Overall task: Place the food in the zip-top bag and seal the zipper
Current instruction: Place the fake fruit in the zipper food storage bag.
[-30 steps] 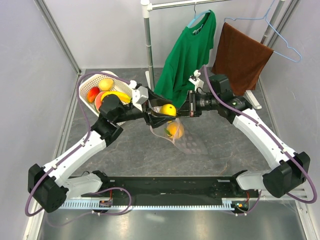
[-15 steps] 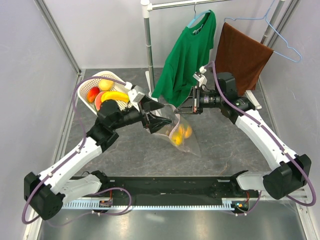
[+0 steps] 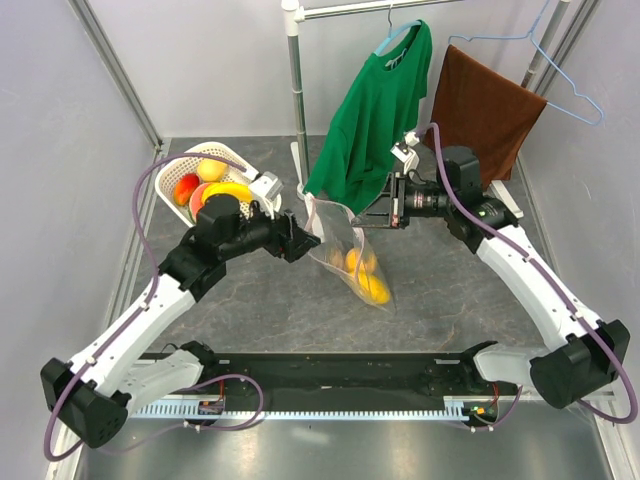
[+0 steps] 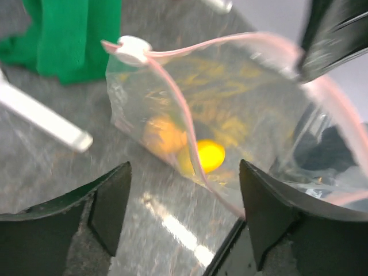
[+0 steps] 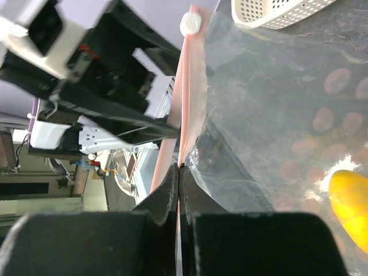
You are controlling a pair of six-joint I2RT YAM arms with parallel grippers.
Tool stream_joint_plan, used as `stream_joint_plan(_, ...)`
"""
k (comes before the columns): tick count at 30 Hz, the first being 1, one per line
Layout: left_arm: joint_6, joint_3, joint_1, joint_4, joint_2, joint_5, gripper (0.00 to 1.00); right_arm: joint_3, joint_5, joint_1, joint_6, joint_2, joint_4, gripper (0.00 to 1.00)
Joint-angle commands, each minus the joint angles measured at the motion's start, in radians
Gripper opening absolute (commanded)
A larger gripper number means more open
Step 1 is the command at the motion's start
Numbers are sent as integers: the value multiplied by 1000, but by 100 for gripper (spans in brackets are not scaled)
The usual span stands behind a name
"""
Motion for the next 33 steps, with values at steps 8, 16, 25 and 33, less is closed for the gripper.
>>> stream_joint_plan(8, 25, 168, 1, -62, 77, 169, 17, 28, 47, -2, -131, -66, -72, 0)
stream_joint_plan(16, -10, 264, 4, -162, 137, 205, 15, 92, 357, -1, -286, -53, -349, 0)
stream_joint_plan(25, -145, 187, 333, 34, 125, 493, 73, 71, 313, -2, -207, -50, -264, 0)
stream_joint_plan(33, 55, 302, 700, -53, 253, 530, 85, 161, 265, -2, -118, -56, -220, 0)
